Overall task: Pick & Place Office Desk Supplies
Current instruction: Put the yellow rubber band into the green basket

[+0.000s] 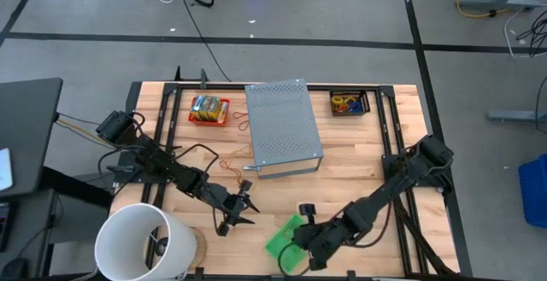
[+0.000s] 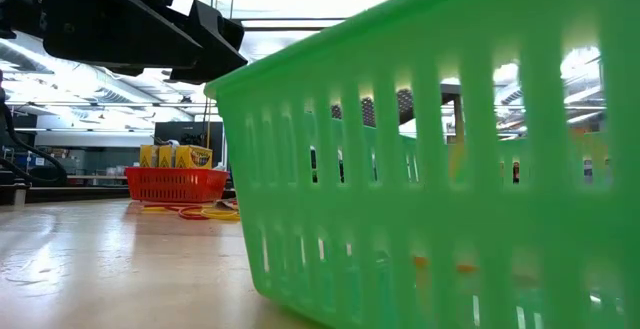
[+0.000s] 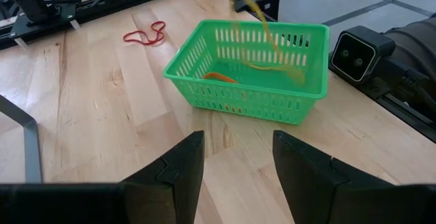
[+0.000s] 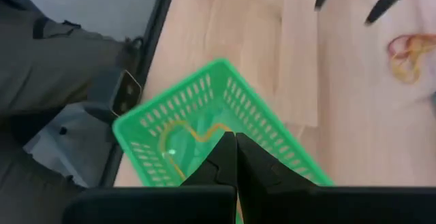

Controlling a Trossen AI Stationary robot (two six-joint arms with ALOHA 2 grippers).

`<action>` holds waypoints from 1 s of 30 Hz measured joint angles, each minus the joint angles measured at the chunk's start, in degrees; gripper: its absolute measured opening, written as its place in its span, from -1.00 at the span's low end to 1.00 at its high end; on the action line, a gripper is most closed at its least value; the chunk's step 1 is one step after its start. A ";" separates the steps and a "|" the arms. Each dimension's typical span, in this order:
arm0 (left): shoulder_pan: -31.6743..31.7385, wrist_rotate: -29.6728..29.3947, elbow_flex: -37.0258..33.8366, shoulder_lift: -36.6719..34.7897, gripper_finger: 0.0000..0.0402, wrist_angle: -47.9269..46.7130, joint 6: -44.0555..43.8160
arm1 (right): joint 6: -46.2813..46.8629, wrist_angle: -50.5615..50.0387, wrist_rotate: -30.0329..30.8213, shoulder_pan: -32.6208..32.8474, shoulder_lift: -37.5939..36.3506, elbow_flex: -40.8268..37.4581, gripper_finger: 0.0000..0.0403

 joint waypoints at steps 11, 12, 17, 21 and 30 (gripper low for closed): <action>0.00 -0.01 0.00 0.00 -0.11 0.00 0.00 | 5.33 2.68 -6.19 -2.73 0.00 -9.72 -0.80; 0.00 -0.02 0.00 0.00 -0.11 0.01 0.00 | 5.33 2.65 -6.55 -2.73 0.00 -9.73 -0.73; 0.00 -0.02 0.00 0.00 -0.11 0.00 0.00 | 5.32 2.22 -8.08 -2.73 -0.02 -8.53 -0.29; 0.00 -0.02 0.00 0.00 -0.11 0.00 0.02 | 5.52 -1.43 -8.63 -2.73 -0.02 -5.91 0.06; 0.00 -0.02 0.00 0.00 -0.11 -0.03 0.02 | 6.16 -9.99 -7.09 -2.69 -0.07 -1.14 0.21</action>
